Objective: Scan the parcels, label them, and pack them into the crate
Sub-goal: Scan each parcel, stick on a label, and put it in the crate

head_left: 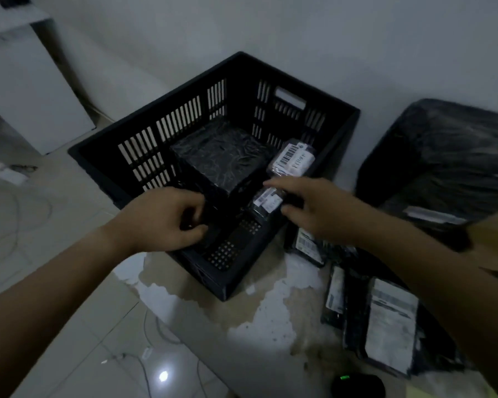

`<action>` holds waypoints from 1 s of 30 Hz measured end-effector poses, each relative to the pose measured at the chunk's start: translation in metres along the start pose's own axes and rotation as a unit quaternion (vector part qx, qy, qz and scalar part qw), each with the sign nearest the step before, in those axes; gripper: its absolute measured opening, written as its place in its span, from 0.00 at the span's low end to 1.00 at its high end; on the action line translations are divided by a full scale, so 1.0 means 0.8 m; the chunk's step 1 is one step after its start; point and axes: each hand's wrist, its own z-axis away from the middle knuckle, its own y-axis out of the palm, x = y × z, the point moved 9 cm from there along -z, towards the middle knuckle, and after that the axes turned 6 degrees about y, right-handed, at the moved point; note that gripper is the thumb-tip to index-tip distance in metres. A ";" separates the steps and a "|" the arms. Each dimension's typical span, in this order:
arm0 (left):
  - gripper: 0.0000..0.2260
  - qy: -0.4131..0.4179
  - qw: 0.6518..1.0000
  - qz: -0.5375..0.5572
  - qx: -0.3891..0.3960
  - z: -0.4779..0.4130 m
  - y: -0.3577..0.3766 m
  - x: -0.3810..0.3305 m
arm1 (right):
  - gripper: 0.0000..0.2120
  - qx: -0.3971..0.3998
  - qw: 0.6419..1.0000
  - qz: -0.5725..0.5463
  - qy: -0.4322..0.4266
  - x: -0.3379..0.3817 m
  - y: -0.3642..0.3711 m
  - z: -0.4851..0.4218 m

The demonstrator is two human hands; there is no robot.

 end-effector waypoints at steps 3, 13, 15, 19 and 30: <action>0.13 -0.061 0.975 0.171 -0.130 0.001 -0.024 -0.020 | 0.26 0.012 0.999 -0.033 0.018 -0.022 0.024 0.081; 0.04 0.081 0.935 0.337 -0.077 -0.066 0.116 -0.323 | 0.27 -0.116 0.933 -0.217 0.261 -0.211 0.092 0.363; 0.04 0.053 0.933 0.355 0.000 -0.079 0.197 -0.346 | 0.26 -0.128 0.903 -0.271 0.308 -0.241 0.127 0.400; 0.11 -0.150 0.908 0.354 0.166 -0.087 0.367 -0.308 | 0.25 -0.095 0.848 -0.343 0.393 -0.275 0.223 0.449; 0.21 -0.283 0.878 0.343 0.179 -0.062 0.454 -0.275 | 0.44 0.046 0.840 -0.305 0.445 -0.272 0.381 0.410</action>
